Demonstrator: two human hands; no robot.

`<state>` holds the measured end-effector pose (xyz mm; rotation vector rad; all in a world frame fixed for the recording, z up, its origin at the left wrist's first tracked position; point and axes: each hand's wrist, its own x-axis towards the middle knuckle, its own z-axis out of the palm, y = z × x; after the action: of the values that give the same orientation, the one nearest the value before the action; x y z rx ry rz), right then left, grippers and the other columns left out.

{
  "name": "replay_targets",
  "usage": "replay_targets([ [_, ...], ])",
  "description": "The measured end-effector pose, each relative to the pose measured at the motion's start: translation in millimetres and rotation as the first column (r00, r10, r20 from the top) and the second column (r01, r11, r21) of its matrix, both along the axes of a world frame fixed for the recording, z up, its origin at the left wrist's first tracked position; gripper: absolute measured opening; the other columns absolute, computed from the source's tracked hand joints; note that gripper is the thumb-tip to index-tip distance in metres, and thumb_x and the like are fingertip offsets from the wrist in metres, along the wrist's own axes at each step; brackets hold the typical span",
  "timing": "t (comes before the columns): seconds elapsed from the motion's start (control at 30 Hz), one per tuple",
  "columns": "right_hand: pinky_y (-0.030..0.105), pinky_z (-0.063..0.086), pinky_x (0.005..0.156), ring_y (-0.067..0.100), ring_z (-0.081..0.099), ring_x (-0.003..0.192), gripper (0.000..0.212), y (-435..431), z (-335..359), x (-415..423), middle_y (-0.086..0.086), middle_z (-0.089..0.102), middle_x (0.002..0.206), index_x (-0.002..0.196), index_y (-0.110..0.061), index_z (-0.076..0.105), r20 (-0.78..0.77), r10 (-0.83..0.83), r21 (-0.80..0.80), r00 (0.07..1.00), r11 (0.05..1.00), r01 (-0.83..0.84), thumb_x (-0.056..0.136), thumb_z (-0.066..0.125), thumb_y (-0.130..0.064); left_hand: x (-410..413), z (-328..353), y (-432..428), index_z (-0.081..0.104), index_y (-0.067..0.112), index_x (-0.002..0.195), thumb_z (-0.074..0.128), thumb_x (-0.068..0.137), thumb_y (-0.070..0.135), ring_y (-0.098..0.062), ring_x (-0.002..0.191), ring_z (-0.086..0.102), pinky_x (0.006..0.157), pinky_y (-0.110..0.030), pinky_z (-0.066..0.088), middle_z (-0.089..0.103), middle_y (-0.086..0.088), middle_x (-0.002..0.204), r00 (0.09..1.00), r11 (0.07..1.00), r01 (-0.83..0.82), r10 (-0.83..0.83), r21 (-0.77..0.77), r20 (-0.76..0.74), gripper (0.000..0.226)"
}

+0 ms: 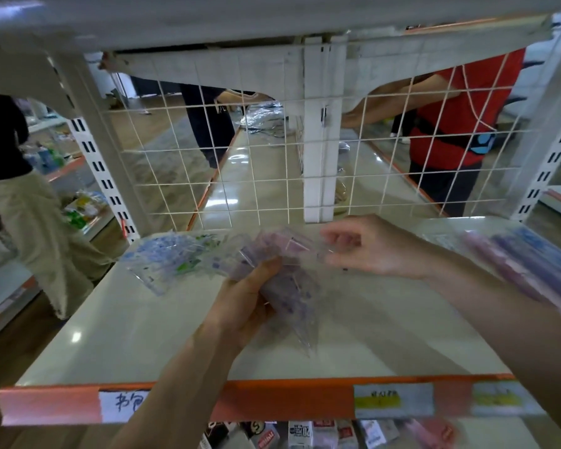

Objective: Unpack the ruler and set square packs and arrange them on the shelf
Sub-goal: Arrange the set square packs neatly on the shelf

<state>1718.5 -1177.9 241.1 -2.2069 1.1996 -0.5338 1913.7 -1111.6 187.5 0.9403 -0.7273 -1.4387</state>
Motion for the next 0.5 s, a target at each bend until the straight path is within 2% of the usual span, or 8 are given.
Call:
replay_targets([
  [0.07, 0.029, 0.047, 0.083, 0.006, 0.057, 0.093, 0.034, 6, 2, 10, -0.013, 0.061, 0.099, 0.112, -0.033, 0.065, -0.105, 0.022, -0.114, 0.994, 0.993, -0.034, 0.079, 0.073, -0.033, 0, 0, 0, 0.071, 0.004, 0.090, 0.062, 0.079, 0.011, -0.023, 0.066, 0.067, 0.049, -0.029, 0.053, 0.071, -0.015, 0.090, 1.000, 1.000, 0.006, -0.006, -0.006, 0.017, 0.016],
  [0.17, 0.029, 0.047, 0.077, 0.007, 0.058, 0.088, 0.030, 10, 7, 16, -0.013, 0.061, 0.092, 0.108, -0.037, 0.064, -0.172, 0.005, -0.196, 0.985, 0.980, -0.039, 0.079, 0.071, -0.036, 0, 1, 1, 0.074, 0.010, 0.086, 0.062, 0.078, 0.013, -0.023, 0.070, 0.067, 0.056, -0.030, 0.053, 0.071, -0.013, 0.088, 0.999, 0.999, 0.029, -0.029, -0.018, 0.021, 0.015],
  [0.27, 0.031, 0.048, 0.074, 0.013, 0.059, 0.084, 0.023, 8, 7, 16, -0.009, 0.065, 0.090, 0.100, -0.029, 0.065, -0.220, 0.015, -0.205, 0.975, 0.977, -0.061, 0.079, 0.069, -0.036, -2, 1, 3, 0.069, 0.005, 0.095, 0.063, 0.075, 0.012, -0.023, 0.069, 0.068, 0.056, -0.031, 0.054, 0.070, -0.015, 0.089, 0.999, 0.999, 0.049, -0.049, -0.010, 0.017, 0.022],
  [0.37, 0.034, 0.051, 0.079, 0.017, 0.063, 0.083, 0.027, -2, 13, 2, -0.004, 0.069, 0.089, 0.101, -0.014, 0.069, -0.178, -0.060, -0.186, 0.982, 0.982, 0.026, 0.081, 0.068, -0.031, -1, 2, 3, 0.066, 0.001, 0.105, 0.061, 0.080, 0.010, -0.022, 0.068, 0.068, 0.053, -0.029, 0.056, 0.069, -0.016, 0.092, 0.998, 0.998, 0.058, -0.057, -0.008, 0.006, 0.027],
  [0.43, 0.030, 0.051, 0.085, 0.013, 0.064, 0.089, 0.030, -6, 16, -8, -0.006, 0.070, 0.097, 0.112, -0.014, 0.068, -0.193, -0.064, -0.123, 0.979, 0.992, 0.040, 0.083, 0.070, -0.024, -2, 1, 2, 0.066, 0.004, 0.107, 0.060, 0.081, 0.011, -0.022, 0.070, 0.069, 0.055, -0.030, 0.056, 0.070, -0.014, 0.094, 0.998, 0.998, 0.061, -0.061, -0.011, 0.006, 0.027],
  [0.5, 0.025, 0.049, 0.088, 0.010, 0.063, 0.093, 0.042, -4, 13, -9, -0.009, 0.066, 0.101, 0.125, -0.020, 0.061, -0.192, 0.007, -0.002, 0.981, 1.000, -0.007, 0.085, 0.070, -0.023, -3, 0, 1, 0.065, 0.005, 0.109, 0.059, 0.083, 0.010, -0.023, 0.073, 0.069, 0.059, -0.032, 0.057, 0.070, -0.013, 0.096, 0.997, 0.997, 0.079, -0.079, -0.010, -0.012, 0.027],
])
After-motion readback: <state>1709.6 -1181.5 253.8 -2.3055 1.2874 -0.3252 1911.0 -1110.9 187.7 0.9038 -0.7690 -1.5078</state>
